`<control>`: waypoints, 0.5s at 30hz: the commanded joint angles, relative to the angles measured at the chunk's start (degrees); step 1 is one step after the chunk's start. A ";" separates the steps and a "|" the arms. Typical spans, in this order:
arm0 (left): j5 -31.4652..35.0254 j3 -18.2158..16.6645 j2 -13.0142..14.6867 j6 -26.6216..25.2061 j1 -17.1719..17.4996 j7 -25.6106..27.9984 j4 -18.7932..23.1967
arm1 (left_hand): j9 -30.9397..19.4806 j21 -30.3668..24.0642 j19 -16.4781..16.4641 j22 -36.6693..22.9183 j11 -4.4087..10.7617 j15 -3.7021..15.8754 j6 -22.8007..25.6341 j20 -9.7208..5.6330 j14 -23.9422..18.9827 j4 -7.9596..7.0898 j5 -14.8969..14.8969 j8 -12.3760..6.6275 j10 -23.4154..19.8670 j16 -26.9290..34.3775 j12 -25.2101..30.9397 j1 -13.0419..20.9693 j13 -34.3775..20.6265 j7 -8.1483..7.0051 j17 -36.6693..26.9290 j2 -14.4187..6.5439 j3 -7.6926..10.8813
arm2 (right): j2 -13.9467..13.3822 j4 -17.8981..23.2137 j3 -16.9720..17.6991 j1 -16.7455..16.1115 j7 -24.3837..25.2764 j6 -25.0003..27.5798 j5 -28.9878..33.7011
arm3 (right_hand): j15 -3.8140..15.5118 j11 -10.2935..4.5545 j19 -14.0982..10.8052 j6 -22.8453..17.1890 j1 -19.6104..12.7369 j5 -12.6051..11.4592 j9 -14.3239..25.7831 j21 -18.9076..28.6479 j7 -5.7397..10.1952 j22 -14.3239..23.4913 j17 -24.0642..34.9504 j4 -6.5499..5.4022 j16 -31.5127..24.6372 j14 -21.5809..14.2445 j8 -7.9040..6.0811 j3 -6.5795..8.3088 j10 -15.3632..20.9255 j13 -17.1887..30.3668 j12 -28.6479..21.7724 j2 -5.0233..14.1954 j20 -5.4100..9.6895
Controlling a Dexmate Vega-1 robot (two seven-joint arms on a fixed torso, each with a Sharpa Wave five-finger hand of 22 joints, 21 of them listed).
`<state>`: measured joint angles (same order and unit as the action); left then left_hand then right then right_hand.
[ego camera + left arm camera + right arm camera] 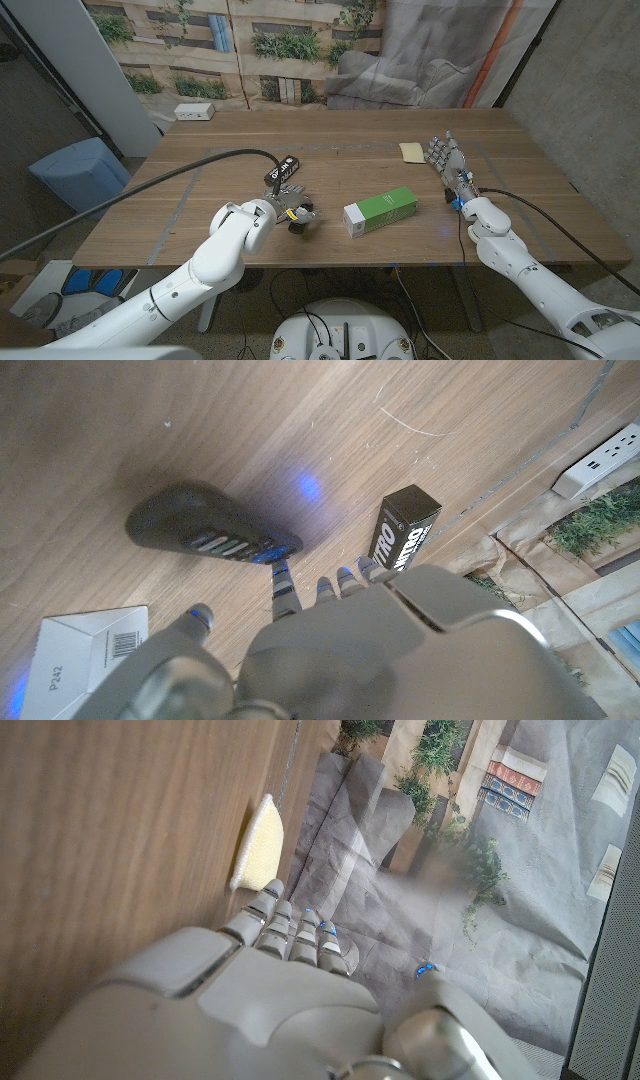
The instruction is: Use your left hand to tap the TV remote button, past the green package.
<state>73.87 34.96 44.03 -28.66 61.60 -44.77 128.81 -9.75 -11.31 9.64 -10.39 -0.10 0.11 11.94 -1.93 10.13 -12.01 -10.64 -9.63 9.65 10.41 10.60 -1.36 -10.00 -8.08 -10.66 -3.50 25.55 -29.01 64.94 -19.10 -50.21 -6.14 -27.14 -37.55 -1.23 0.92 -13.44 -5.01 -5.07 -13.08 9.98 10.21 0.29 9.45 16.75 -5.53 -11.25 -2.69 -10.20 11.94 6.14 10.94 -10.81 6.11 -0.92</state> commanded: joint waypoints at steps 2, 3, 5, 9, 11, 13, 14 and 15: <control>-0.89 0.07 1.63 -0.57 0.39 1.24 1.01 | -0.22 -0.34 7.40 -0.14 -0.02 -0.16 0.02 -4.15 9.90 0.07 -0.48 -0.45 7.16 0.49 0.40 -0.26 -0.09 -0.43 -0.16 -7.86 -0.26 | -0.06 0.83 0.05 -0.10 0.55 0.28 0.14 | -0.05 -0.08 -0.06 -0.65 0.56 -0.26 0.10 0.47 0.17 0.10 0.01 -0.18 -0.38 0.20 -0.56 0.44 0.04 0.02 -0.30 0.30 -0.03; -1.00 -0.01 1.75 -0.60 0.39 1.05 1.18 | -0.22 -0.34 7.40 -0.14 -0.05 -0.15 0.03 -4.19 9.92 0.07 -0.48 -0.45 7.14 0.48 0.40 -0.26 -0.09 -0.43 -0.16 -7.86 -0.26 | -0.03 0.81 0.05 -0.07 0.56 0.24 0.15 | -0.04 -0.03 -0.06 -0.65 0.57 -0.26 0.10 0.47 0.14 0.10 0.00 -0.18 -0.37 0.21 -0.56 0.45 0.02 0.02 -0.29 0.29 -0.03; -0.90 -0.11 2.09 -0.61 0.48 1.00 1.49 | -0.22 -0.35 7.40 -0.14 -0.03 -0.16 0.02 -4.15 9.92 0.08 -0.49 -0.45 7.17 0.49 0.40 -0.25 -0.09 -0.44 -0.16 -7.86 -0.27 | 0.00 0.74 0.03 -0.02 0.48 0.13 0.18 | -0.04 -0.06 -0.07 -0.68 0.59 -0.27 0.10 0.47 0.13 0.10 -0.03 -0.18 -0.38 0.20 -0.57 0.46 0.08 0.02 -0.31 0.29 0.00; -0.44 -0.23 2.60 -0.65 0.51 0.47 1.94 | -0.22 -0.35 7.40 -0.12 -0.04 -0.15 -0.03 -4.19 9.91 0.09 -0.50 -0.46 7.17 0.49 0.40 -0.23 -0.09 -0.46 -0.15 -7.87 -0.29 | -0.04 0.88 0.06 -0.09 0.55 0.08 0.21 | 0.15 -0.04 -0.04 -0.71 0.64 -0.27 0.10 0.46 0.15 0.10 -0.08 -0.18 -0.36 0.28 -0.57 0.47 0.15 0.01 -0.34 0.25 -0.02; -0.45 -0.42 2.75 -0.67 0.59 0.32 2.18 | -0.22 -0.36 7.39 -0.12 0.02 -0.12 -0.06 -4.16 9.92 0.10 -0.50 -0.45 7.17 0.48 0.41 -0.22 -0.09 -0.49 -0.15 -7.87 -0.30 | -0.19 1.26 0.11 -0.29 0.79 0.19 0.27 | 0.57 -0.06 -0.09 -0.72 0.67 -0.27 0.10 0.48 0.18 0.10 -0.15 -0.18 -0.32 0.41 -0.57 0.50 0.15 0.01 -0.34 0.22 0.27; -0.11 -0.48 2.99 -0.52 0.59 0.21 2.40 | -0.22 -0.36 7.39 -0.11 0.06 -0.12 -0.08 -4.14 9.90 0.11 -0.51 -0.46 7.19 0.49 0.41 -0.22 -0.09 -0.50 -0.14 -7.87 -0.31 | -0.37 1.59 0.13 -0.43 1.03 0.41 0.36 | 0.72 -0.26 -0.08 -0.75 0.68 -0.28 0.10 0.47 0.21 0.10 -0.20 -0.16 -0.38 0.27 -0.57 0.53 0.22 0.01 -0.36 0.21 0.50; -0.08 -0.60 3.00 -0.58 0.67 0.24 2.52 | -0.22 -0.36 7.39 -0.10 0.05 -0.13 -0.08 -4.16 9.94 0.11 -0.51 -0.47 7.18 0.48 0.41 -0.21 -0.09 -0.48 -0.14 -7.87 -0.32 | -0.38 1.63 0.17 -0.47 1.09 0.37 0.36 | 0.80 -0.27 -0.07 -0.73 0.69 -0.28 0.10 0.47 0.19 0.10 -0.23 -0.15 -0.39 0.25 -0.56 0.55 0.24 0.01 -0.37 0.21 0.59; -0.19 -0.78 3.03 -0.59 0.79 0.44 2.65 | -0.22 -0.37 7.37 -0.10 0.10 -0.11 -0.09 -4.21 9.93 0.11 -0.51 -0.47 7.18 0.48 0.42 -0.21 -0.09 -0.50 -0.14 -7.86 -0.33 | -0.39 1.75 0.18 -0.54 1.45 0.34 0.55 | 0.95 -0.28 0.05 -0.74 0.69 -0.29 0.10 0.42 0.20 0.10 -0.27 -0.14 -0.37 0.28 -0.56 0.57 0.25 0.00 -0.37 0.21 0.73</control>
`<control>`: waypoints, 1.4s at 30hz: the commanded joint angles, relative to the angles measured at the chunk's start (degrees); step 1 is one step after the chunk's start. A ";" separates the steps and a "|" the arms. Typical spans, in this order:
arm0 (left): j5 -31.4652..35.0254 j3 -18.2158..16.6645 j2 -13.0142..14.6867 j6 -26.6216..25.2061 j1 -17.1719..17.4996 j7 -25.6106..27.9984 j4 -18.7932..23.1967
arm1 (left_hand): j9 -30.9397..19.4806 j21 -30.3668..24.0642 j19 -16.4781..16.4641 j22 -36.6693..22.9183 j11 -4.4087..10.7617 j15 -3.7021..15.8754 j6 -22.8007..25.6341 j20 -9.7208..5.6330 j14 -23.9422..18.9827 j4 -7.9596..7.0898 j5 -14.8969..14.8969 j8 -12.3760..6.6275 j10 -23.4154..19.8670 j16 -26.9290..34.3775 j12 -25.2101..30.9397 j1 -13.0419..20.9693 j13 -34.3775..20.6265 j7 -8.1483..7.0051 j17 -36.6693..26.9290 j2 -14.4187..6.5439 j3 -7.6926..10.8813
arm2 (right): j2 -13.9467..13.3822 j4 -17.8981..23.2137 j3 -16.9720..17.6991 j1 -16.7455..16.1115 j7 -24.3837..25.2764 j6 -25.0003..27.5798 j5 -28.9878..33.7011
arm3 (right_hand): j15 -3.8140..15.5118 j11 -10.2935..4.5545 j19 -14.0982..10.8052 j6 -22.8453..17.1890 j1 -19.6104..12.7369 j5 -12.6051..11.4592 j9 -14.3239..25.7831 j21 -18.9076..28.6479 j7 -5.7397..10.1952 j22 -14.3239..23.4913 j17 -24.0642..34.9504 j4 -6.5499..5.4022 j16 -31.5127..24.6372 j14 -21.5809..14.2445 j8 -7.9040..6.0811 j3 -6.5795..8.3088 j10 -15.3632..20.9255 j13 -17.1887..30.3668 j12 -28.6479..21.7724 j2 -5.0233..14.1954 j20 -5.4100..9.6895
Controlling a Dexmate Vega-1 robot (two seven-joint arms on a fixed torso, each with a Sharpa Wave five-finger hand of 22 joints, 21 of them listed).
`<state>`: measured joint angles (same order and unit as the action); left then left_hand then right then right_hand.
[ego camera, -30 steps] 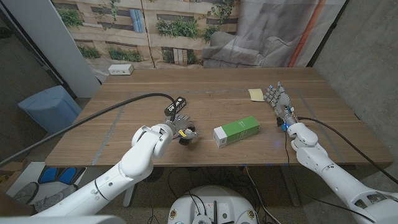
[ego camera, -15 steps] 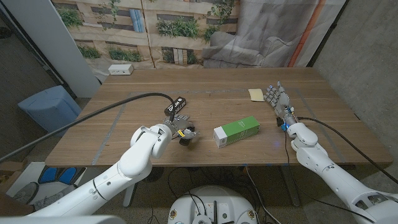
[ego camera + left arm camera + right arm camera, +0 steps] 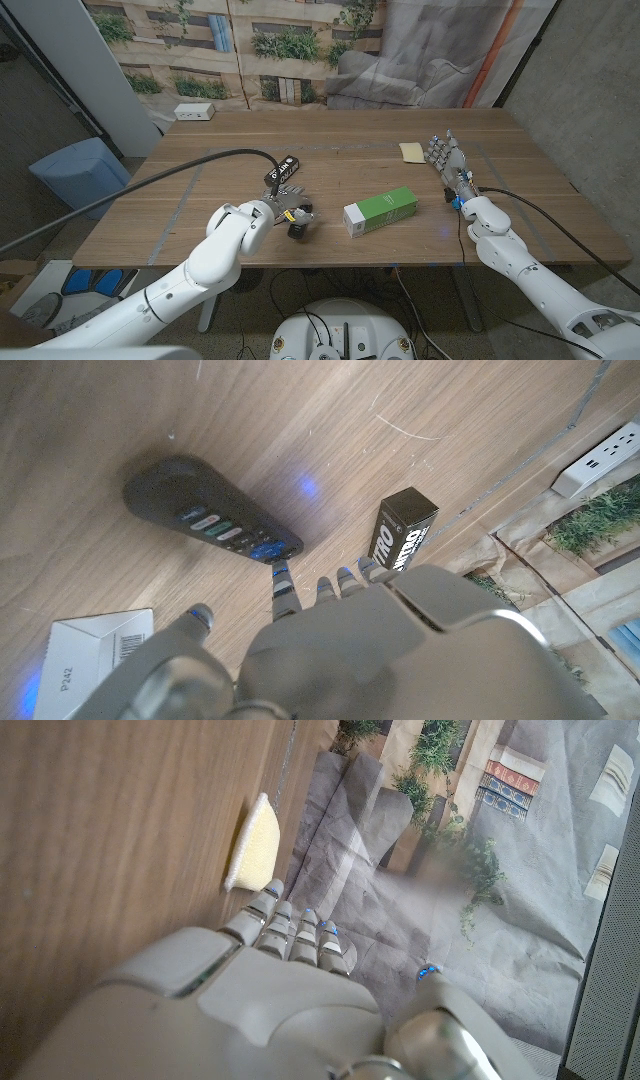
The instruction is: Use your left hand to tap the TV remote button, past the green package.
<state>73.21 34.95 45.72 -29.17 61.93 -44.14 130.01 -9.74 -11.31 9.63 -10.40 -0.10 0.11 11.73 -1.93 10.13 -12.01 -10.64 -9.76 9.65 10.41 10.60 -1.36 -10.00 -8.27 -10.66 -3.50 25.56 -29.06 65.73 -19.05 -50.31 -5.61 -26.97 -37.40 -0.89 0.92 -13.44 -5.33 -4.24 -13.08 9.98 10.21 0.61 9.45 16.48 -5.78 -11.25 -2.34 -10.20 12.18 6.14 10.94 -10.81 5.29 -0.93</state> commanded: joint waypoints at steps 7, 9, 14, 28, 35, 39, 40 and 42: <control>0.85 -1.16 1.55 0.49 0.30 -0.97 2.09 | -0.23 -0.42 7.26 -0.07 0.10 -0.12 0.06 -4.15 9.83 0.14 -0.53 -0.34 7.21 0.52 0.42 -0.18 -0.09 -0.45 -0.12 -7.85 -0.37 | -0.60 1.85 0.20 -0.80 2.62 0.61 1.16 | 0.71 -0.73 -0.06 -0.25 -0.33 -0.36 0.08 0.45 -0.37 0.07 -0.38 0.30 -0.71 -1.13 -0.47 0.65 0.37 -0.04 -0.37 1.14 1.49; 0.91 -1.34 1.72 0.74 0.38 -0.78 2.28 | -0.23 -0.41 7.27 -0.07 0.10 -0.10 0.07 -4.15 9.83 0.15 -0.53 -0.36 7.21 0.51 0.42 -0.18 -0.09 -0.44 -0.12 -7.85 -0.38 | -0.57 1.90 0.20 -0.79 2.89 0.70 1.26 | 0.63 -0.80 -0.04 -0.17 -0.37 -0.38 0.08 0.44 -0.50 0.06 -0.49 0.36 -0.72 -1.25 -0.43 0.72 0.15 -0.06 -0.27 1.14 1.73; 1.19 -1.90 2.07 1.02 0.66 -0.86 2.87 | -0.23 -0.45 7.17 -0.05 0.09 -0.10 0.15 -4.17 9.72 0.17 -0.54 -0.41 7.17 0.55 0.44 -0.16 -0.09 -0.57 -0.11 -7.85 -0.39 | -0.30 1.32 0.09 -0.34 2.65 0.68 1.19 | 0.45 -0.79 0.23 0.04 -0.37 -0.39 0.07 0.33 -0.63 0.05 -0.71 0.43 -0.64 -1.22 -0.36 0.82 -0.36 -0.08 -0.07 1.11 1.91; 1.88 -4.69 2.89 0.75 2.72 -0.67 5.56 | -0.22 -0.72 6.36 0.01 0.38 0.03 0.31 -4.24 9.01 0.27 -0.58 -0.50 6.35 0.77 0.74 -0.05 -0.08 -0.81 -0.06 -7.84 -0.36 | 0.80 -1.34 -0.45 1.32 1.82 -0.30 1.51 | 0.45 -0.82 0.94 0.51 -0.18 -0.39 0.06 0.14 -0.53 0.05 -1.01 0.39 -0.38 -0.62 -0.23 0.97 -0.96 -0.12 0.10 1.13 1.90; 1.53 -6.40 3.22 1.22 2.95 -0.24 6.45 | -0.22 -0.96 5.56 0.06 0.57 0.19 -0.04 -4.28 8.67 0.33 -0.61 -0.39 6.05 0.81 0.80 0.02 -0.07 -1.05 -0.03 -7.83 -0.32 | 0.18 -0.11 -0.51 0.97 2.30 0.58 1.71 | 0.43 -0.82 1.00 0.66 -0.08 -0.39 0.06 0.18 -0.48 0.05 -1.16 0.38 -0.36 -0.54 -0.23 1.04 -1.05 -0.13 0.08 1.11 1.90; 0.44 -7.59 3.08 1.32 3.02 1.44 6.26 | -0.23 -1.00 5.38 0.08 0.67 0.22 0.04 -4.31 8.46 0.36 -0.62 -0.44 5.84 0.86 0.86 0.05 -0.07 -1.16 -0.01 -7.82 -0.29 | -0.10 1.26 -0.25 0.51 3.36 0.92 1.86 | 0.40 -0.81 1.05 0.70 -0.04 -0.39 0.06 0.18 -0.45 0.04 -1.22 0.38 -0.36 -0.54 -0.23 1.07 -1.05 -0.13 0.06 1.10 1.88; 0.13 -7.82 3.05 1.36 2.92 1.69 6.12 | -0.23 -1.01 5.36 0.08 0.68 0.23 0.03 -4.30 8.44 0.36 -0.62 -0.44 5.85 0.86 0.86 0.05 -0.07 -1.17 -0.01 -7.82 -0.29 | -0.23 1.63 -0.22 0.41 3.55 1.04 1.93 | 0.38 -0.77 1.05 0.69 -0.02 -0.39 0.05 0.19 -0.43 0.04 -1.23 0.38 -0.36 -0.53 -0.24 1.08 -1.05 -0.14 0.06 1.09 1.88; -0.29 -8.16 3.22 1.61 2.65 2.32 5.76 | -0.24 -0.98 5.31 0.10 0.73 0.29 -0.47 -4.26 8.28 0.40 -0.63 -0.27 5.56 0.87 0.93 0.09 -0.06 -1.30 0.01 -7.78 -0.25 | -0.53 2.52 -0.15 0.18 4.07 1.61 2.01 | 0.35 -0.76 1.08 0.71 0.02 -0.38 0.05 0.19 -0.44 0.04 -1.27 0.37 -0.35 -0.49 -0.24 1.08 -1.06 -0.14 0.05 1.08 1.84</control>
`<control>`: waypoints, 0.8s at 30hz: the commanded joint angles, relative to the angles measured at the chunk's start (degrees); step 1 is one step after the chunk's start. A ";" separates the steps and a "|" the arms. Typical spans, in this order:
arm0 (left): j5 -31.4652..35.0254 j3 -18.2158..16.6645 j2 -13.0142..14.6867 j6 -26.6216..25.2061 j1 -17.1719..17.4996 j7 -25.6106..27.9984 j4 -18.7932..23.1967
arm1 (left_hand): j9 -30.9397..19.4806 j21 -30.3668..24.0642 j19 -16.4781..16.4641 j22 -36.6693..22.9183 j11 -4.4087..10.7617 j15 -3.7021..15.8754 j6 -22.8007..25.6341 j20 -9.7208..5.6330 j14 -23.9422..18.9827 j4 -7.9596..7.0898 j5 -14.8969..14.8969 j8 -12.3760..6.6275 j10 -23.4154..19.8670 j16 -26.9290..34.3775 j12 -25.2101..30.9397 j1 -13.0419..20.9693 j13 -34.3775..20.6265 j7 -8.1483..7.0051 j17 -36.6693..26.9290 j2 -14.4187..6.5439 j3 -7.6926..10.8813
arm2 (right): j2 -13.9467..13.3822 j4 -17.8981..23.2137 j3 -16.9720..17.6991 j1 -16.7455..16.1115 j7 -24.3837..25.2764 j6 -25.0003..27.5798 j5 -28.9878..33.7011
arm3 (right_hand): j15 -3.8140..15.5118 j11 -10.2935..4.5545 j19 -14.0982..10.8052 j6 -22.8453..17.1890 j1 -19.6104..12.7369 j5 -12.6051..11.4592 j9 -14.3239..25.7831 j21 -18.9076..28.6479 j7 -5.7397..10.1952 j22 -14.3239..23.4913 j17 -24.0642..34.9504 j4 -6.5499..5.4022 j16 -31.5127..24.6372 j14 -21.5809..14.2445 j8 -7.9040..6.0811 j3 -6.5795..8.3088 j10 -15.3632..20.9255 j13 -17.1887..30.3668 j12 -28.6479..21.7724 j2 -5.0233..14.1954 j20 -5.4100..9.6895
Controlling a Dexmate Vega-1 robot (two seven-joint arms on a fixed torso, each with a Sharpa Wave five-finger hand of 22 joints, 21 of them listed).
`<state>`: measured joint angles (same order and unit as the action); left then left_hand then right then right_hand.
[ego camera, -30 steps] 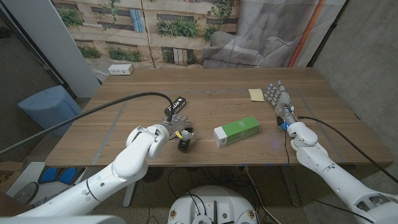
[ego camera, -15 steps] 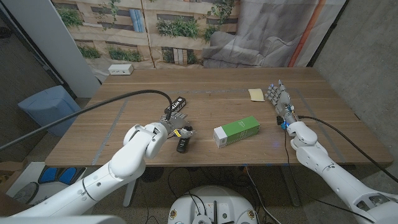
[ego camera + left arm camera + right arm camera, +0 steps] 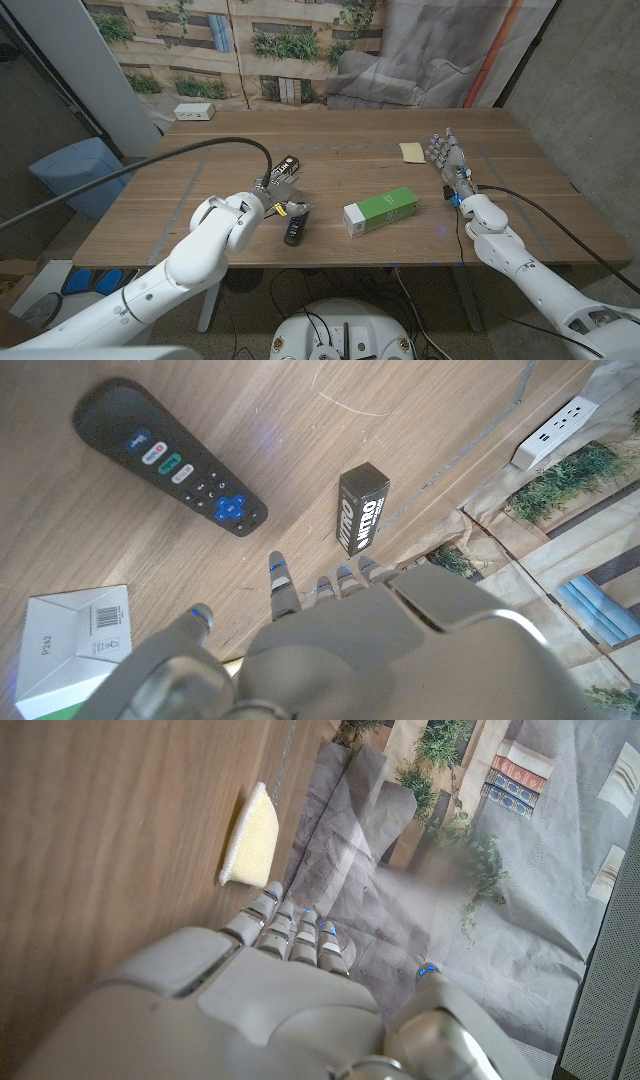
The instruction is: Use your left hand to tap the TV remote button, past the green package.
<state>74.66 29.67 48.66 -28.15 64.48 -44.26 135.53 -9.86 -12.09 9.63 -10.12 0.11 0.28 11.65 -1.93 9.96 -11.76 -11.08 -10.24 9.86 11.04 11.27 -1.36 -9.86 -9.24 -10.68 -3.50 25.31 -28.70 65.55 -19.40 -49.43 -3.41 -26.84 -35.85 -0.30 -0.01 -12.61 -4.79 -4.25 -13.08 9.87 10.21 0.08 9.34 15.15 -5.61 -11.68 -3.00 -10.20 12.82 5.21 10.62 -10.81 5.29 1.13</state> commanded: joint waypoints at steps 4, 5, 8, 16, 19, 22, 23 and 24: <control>-4.92 -4.38 0.21 0.52 -0.09 4.06 -0.23 | -0.15 -0.14 5.21 -0.13 0.51 0.00 -2.25 -4.26 8.55 0.20 -0.21 0.70 5.40 0.09 0.15 0.13 -0.20 -0.60 0.05 -7.75 0.06 | -1.47 4.31 0.24 -0.98 2.48 2.60 0.58 | -0.07 0.25 0.27 0.31 0.10 -0.38 0.16 0.21 0.15 0.15 0.00 0.18 0.13 0.34 -0.21 0.47 -0.25 0.18 0.08 1.06 0.11; -5.14 -4.51 0.17 0.26 -0.18 4.44 -0.36 | -0.16 -0.12 5.19 -0.12 0.46 -0.01 -2.94 -4.26 8.55 0.20 -0.21 0.86 5.41 0.07 0.13 0.14 -0.20 -0.86 0.06 -7.75 0.09 | -1.61 4.79 0.22 -1.08 2.85 2.97 0.74 | -0.04 0.23 0.24 0.33 0.12 -0.38 0.16 0.22 0.14 0.15 -0.02 0.18 0.14 0.37 -0.21 0.48 -0.29 0.18 0.09 1.06 0.22; -7.84 -5.62 0.43 0.31 -0.33 6.13 -0.70 | -0.17 -0.16 4.98 -0.11 0.42 -0.05 -3.69 -4.17 8.53 0.20 -0.22 0.93 5.34 0.04 0.12 0.15 -0.20 -1.10 0.06 -7.75 0.12 | -2.09 6.25 0.23 -1.39 3.43 4.02 0.82 | -0.01 0.25 0.23 0.38 0.17 -0.39 0.16 0.24 0.16 0.14 -0.06 0.16 0.14 0.40 -0.21 0.50 -0.38 0.18 0.11 1.06 0.35; -17.45 -7.77 1.16 0.51 -1.89 10.88 -2.99 | -0.21 -0.21 4.42 -0.07 0.40 -0.07 -6.79 -4.22 8.24 0.26 -0.25 1.16 4.96 0.02 0.14 0.21 -0.20 -0.29 0.10 -7.76 0.30 | -2.64 10.08 0.15 -2.45 6.59 6.86 1.57 | 0.46 0.55 0.52 0.71 0.40 -0.39 0.15 0.20 0.15 0.13 -0.25 0.11 0.64 1.97 -0.18 0.57 -0.87 0.17 0.18 1.00 0.83; -20.27 -7.86 0.81 -0.33 -2.60 13.49 -4.25 | -0.21 0.01 4.63 -0.05 0.31 -0.08 -9.31 -4.26 8.57 0.28 -0.26 1.16 5.20 -0.19 -0.04 0.24 -0.20 -0.32 0.12 -7.75 0.45 | -2.70 10.96 -0.01 -2.40 7.25 7.86 1.76 | 0.71 0.52 0.51 0.79 0.44 -0.40 0.15 0.21 0.25 0.13 -0.28 0.10 0.65 2.09 -0.16 0.59 -0.88 0.16 0.16 1.00 1.06; -24.67 -8.60 0.33 -0.06 -2.76 17.88 -5.95 | -0.20 -0.48 3.01 -0.03 0.64 0.33 -8.83 -4.33 7.44 0.32 -0.29 0.44 3.83 0.14 0.37 0.30 -0.19 -0.56 0.15 -7.76 0.63 | -2.78 11.78 -0.15 -2.36 8.18 8.58 2.29 | 0.68 0.48 0.55 0.99 0.48 -0.41 0.15 0.22 0.28 0.13 -0.34 0.09 0.60 2.09 -0.12 0.63 -0.93 0.15 0.15 1.00 1.20; -26.28 -8.80 0.19 0.19 -2.91 19.25 -6.60 | -0.19 -0.61 2.51 -0.02 0.66 0.52 -8.75 -4.35 7.02 0.36 -0.30 0.32 3.33 0.24 0.51 0.34 -0.18 -0.58 0.17 -7.77 0.72 | -2.72 11.93 -0.19 -2.36 8.54 8.62 2.52 | 0.68 0.49 0.55 1.04 0.48 -0.41 0.15 0.22 0.27 0.13 -0.35 0.09 0.60 2.11 -0.10 0.64 -0.96 0.15 0.16 1.01 1.23; -27.71 -8.87 -0.06 0.11 -3.13 20.41 -7.17 | -0.19 -0.64 2.36 -0.01 0.69 0.58 -8.69 -4.35 6.96 0.37 -0.31 0.27 3.12 0.24 0.56 0.36 -0.18 -0.54 0.18 -7.77 0.75 | -2.56 11.95 -0.22 -2.36 8.94 8.50 2.78 | 0.66 0.47 0.54 1.07 0.49 -0.41 0.15 0.22 0.28 0.13 -0.36 0.09 0.60 2.13 -0.10 0.64 -0.98 0.15 0.16 1.01 1.27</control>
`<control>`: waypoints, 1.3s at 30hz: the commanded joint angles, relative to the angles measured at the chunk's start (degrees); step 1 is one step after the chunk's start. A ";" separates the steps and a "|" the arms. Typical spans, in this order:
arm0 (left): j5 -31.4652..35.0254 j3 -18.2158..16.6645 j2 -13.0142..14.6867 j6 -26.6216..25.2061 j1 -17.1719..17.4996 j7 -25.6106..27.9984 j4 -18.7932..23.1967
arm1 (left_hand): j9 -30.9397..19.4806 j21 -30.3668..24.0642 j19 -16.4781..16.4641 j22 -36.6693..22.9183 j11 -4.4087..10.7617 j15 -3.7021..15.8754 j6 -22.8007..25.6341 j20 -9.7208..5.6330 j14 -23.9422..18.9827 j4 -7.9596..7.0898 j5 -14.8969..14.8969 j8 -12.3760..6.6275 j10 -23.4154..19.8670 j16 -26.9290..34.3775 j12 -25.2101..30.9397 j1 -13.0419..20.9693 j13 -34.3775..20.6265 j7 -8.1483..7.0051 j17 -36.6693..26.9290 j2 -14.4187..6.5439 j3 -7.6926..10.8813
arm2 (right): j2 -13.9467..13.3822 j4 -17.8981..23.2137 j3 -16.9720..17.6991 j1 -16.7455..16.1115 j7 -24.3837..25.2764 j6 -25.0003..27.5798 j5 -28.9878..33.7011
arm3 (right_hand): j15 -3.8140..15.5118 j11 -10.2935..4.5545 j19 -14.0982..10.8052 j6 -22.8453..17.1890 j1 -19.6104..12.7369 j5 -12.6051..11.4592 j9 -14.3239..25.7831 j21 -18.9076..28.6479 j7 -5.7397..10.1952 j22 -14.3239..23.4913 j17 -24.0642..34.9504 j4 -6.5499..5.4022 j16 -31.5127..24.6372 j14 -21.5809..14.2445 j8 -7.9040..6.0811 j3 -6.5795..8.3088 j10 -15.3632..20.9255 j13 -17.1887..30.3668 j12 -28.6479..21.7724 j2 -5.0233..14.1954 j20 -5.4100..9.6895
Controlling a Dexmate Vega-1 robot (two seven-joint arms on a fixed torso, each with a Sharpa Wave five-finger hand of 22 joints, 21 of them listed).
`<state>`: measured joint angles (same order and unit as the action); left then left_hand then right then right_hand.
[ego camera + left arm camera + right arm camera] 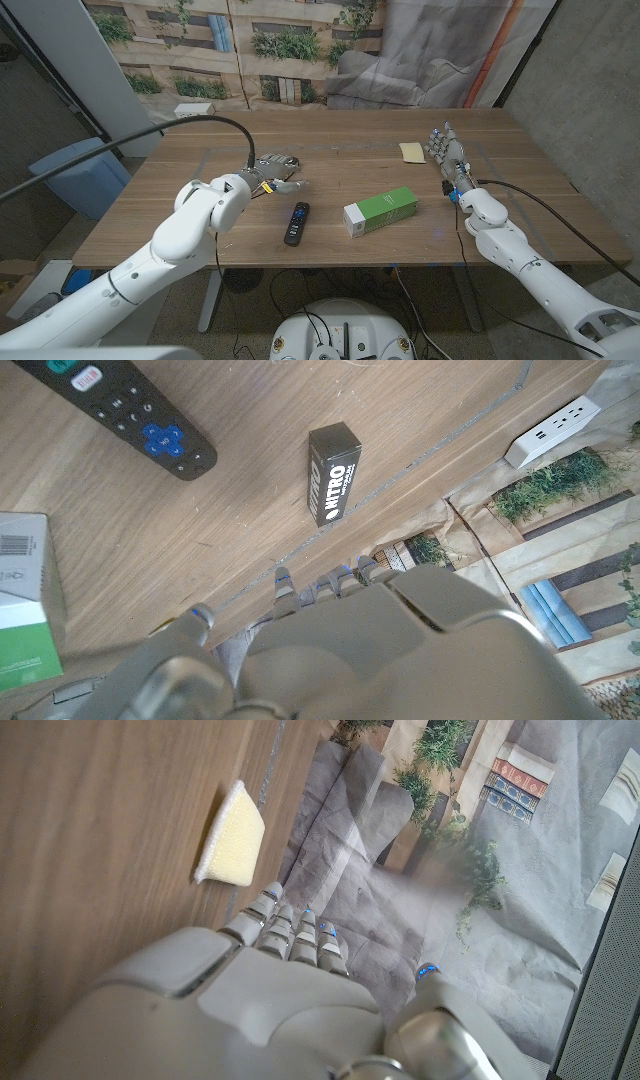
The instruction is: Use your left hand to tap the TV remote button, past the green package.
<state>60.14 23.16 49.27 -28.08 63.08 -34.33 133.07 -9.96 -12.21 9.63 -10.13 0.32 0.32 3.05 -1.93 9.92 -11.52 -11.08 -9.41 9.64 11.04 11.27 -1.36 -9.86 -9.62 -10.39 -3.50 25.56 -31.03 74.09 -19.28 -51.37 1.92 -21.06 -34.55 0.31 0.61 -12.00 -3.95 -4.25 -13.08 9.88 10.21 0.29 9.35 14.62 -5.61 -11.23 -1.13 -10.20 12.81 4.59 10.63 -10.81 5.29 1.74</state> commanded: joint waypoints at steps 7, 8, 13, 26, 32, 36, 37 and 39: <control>-25.82 -3.69 -2.10 0.27 -3.40 16.41 -8.54 | -0.05 -0.37 2.01 0.06 0.65 0.88 -1.17 -4.39 6.54 0.27 -0.38 -0.38 2.77 0.14 0.49 0.51 -0.14 0.36 -0.04 -7.69 0.87 | 0.39 4.50 -0.58 -0.73 5.44 3.00 2.29 | 0.38 -0.31 -0.46 0.05 0.54 -0.44 0.14 0.39 0.01 0.11 0.03 0.09 -0.14 -0.29 -0.23 0.76 -0.05 0.13 -0.02 1.05 0.76; -28.51 -4.40 -2.53 1.33 -3.34 17.96 -9.40 | -0.05 -0.40 1.72 0.07 0.70 0.89 -1.96 -4.41 6.44 0.27 -0.39 -0.21 2.71 0.11 0.44 0.51 -0.13 0.67 -0.03 -7.68 0.96 | 0.54 4.62 -0.63 -0.76 5.63 3.03 2.34 | 0.34 -0.33 -0.49 0.04 0.54 -0.44 0.14 0.40 0.00 0.11 0.02 0.09 -0.16 -0.31 -0.24 0.77 0.00 0.12 -0.04 1.05 0.79; -34.47 -3.50 -1.89 2.31 -5.54 22.08 -12.10 | -0.04 -0.50 0.95 0.10 0.71 0.93 -2.66 -4.42 6.13 0.37 -0.45 -0.30 2.25 0.06 0.44 0.63 -0.12 1.37 0.01 -7.68 1.25 | 1.50 4.59 -0.97 -0.36 6.48 3.31 2.52 | 0.33 -0.30 -0.55 -0.01 0.57 -0.45 0.13 0.42 0.03 0.11 -0.06 0.09 -0.23 -0.42 -0.28 0.83 0.09 0.12 -0.08 1.06 0.75; -47.21 -1.56 -4.71 7.65 -9.32 35.68 -21.00 | 0.01 -0.57 -0.55 0.19 0.48 1.19 -1.08 -4.48 5.22 0.74 -0.62 -1.11 2.18 -0.01 0.14 1.04 -0.11 3.95 0.14 -7.58 2.17 | 3.45 0.48 -1.99 3.42 5.48 2.71 3.17 | 0.15 -0.18 -0.67 -0.28 1.15 -0.50 0.14 0.45 -0.05 0.11 -0.12 -0.30 -0.49 -0.71 -0.41 0.82 0.51 0.11 -0.26 1.21 0.46; -52.05 -1.27 -7.64 11.18 -9.34 43.18 -25.37 | 0.06 -0.71 -2.07 0.25 0.39 1.25 -0.43 -4.35 3.83 1.00 -0.69 -1.15 1.75 0.14 0.12 1.25 -0.10 6.09 0.22 -7.30 2.79 | 2.81 0.60 -2.31 4.67 4.68 4.20 3.25 | 0.15 -0.22 -0.71 -0.31 1.29 -0.51 0.14 0.46 -0.21 0.11 -0.16 -0.39 -0.53 -0.73 -0.42 0.84 0.61 0.11 -0.28 1.23 0.43; -55.00 -0.71 -9.86 14.19 -9.90 47.15 -28.94 | 0.07 -0.70 -2.46 0.27 0.38 1.21 -0.17 -4.31 3.28 1.09 -0.70 -1.18 1.45 0.21 0.17 1.32 -0.09 6.71 0.25 -7.19 2.96 | 2.77 0.92 -2.37 4.80 4.29 4.71 2.83 | 0.05 -0.28 -0.64 -0.15 1.38 -0.53 0.14 0.42 -0.24 0.11 -0.19 -0.45 -0.49 -0.59 -0.36 0.85 0.44 0.11 -0.21 1.23 0.40; -55.90 -0.62 -10.56 14.97 -10.15 47.98 -29.93 | 0.07 -0.70 -2.58 0.28 0.42 1.21 0.00 -4.26 3.17 1.12 -0.70 -1.22 1.34 0.20 0.19 1.34 -0.09 6.82 0.26 -7.16 3.02 | 2.85 1.03 -2.42 4.76 4.53 4.73 2.93 | 0.04 -0.29 -0.64 -0.12 1.39 -0.53 0.14 0.42 -0.26 0.11 -0.19 -0.45 -0.50 -0.59 -0.35 0.85 0.40 0.11 -0.19 1.22 0.38; -57.48 -0.43 -12.10 16.18 -10.63 49.91 -31.84 | 0.07 -0.73 -2.88 0.29 0.52 1.24 0.20 -4.21 2.96 1.17 -0.71 -1.25 1.04 0.20 0.27 1.37 -0.08 6.88 0.27 -7.10 3.11 | 3.17 0.97 -2.47 4.68 4.89 4.52 3.00 | -0.11 -0.31 -0.60 -0.11 1.42 -0.54 0.14 0.41 -0.29 0.11 -0.21 -0.47 -0.50 -0.57 -0.35 0.85 0.33 0.11 -0.16 1.21 0.27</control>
<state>11.57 21.69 42.72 -18.46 54.23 4.42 110.04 -9.87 -12.73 7.27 -9.86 0.63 1.25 2.90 -2.03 9.62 -10.51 -11.52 -10.20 9.95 11.04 11.43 -0.44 -9.87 -3.22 -10.12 -3.81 28.18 -28.42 75.42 -21.33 -47.77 6.97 -17.21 -31.42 0.53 0.30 -12.21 -3.97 -2.80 -13.53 9.88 10.21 0.29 9.36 14.37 -5.93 -11.46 -1.36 -10.20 13.60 4.73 10.64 -10.81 5.37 1.94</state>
